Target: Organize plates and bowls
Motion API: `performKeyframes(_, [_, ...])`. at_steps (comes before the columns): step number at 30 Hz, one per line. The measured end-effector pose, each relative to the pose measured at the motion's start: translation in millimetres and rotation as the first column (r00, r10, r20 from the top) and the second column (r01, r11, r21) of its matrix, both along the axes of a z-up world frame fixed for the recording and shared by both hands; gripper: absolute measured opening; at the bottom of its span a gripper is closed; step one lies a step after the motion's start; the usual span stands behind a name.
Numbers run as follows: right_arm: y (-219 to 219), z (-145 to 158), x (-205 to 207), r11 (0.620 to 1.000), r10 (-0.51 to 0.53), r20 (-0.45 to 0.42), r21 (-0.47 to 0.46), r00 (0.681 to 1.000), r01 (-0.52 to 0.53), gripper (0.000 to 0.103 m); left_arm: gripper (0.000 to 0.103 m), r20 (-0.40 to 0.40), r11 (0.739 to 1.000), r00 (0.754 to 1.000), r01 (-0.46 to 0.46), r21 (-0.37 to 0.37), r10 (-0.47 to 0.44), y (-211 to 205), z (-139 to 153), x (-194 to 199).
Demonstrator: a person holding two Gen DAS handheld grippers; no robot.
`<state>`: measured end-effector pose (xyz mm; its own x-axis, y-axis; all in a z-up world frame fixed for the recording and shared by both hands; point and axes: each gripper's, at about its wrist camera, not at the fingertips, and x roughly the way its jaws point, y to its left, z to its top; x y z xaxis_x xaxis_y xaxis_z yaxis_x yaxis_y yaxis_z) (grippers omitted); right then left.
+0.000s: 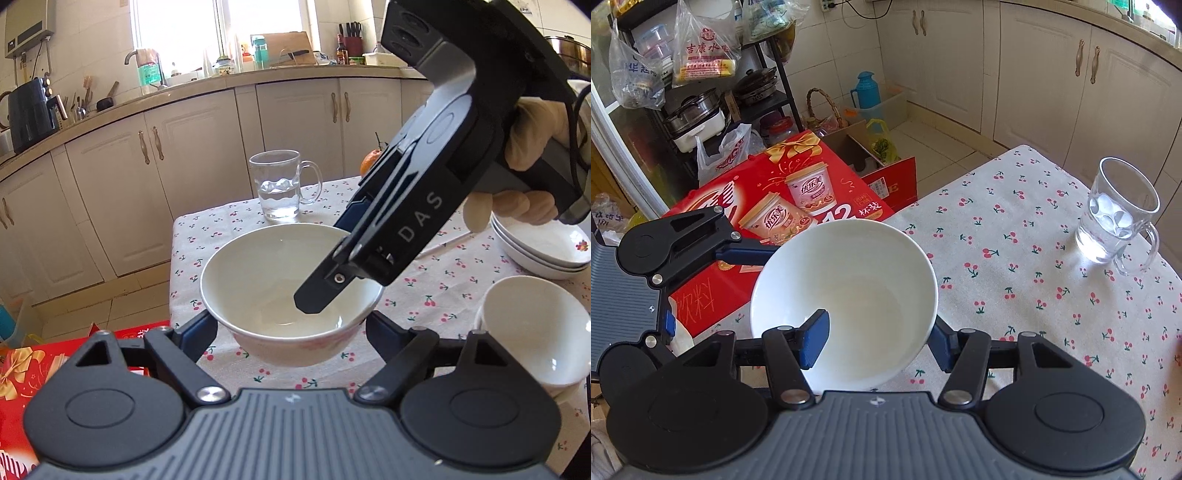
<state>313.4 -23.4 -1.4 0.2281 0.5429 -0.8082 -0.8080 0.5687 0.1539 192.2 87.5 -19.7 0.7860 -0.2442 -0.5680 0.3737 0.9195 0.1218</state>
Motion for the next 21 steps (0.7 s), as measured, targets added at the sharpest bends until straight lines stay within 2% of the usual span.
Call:
performKeyframes(15, [-53, 33, -86, 1.000, -0.018, 0.046, 0.016, 0.999, 0.017, 0.063, 0.087, 0.003, 0.997, 0.997, 0.076, -0.005, -0.076, -39, 30, -73])
performKeyframes(21, [-80, 40, -115, 0.999, -0.044, 0.061, 0.023, 0.997, 0.042, 0.063, 0.087, 0.004, 0.993, 0.993, 0.116, -0.015, -0.116, -56, 33, -90])
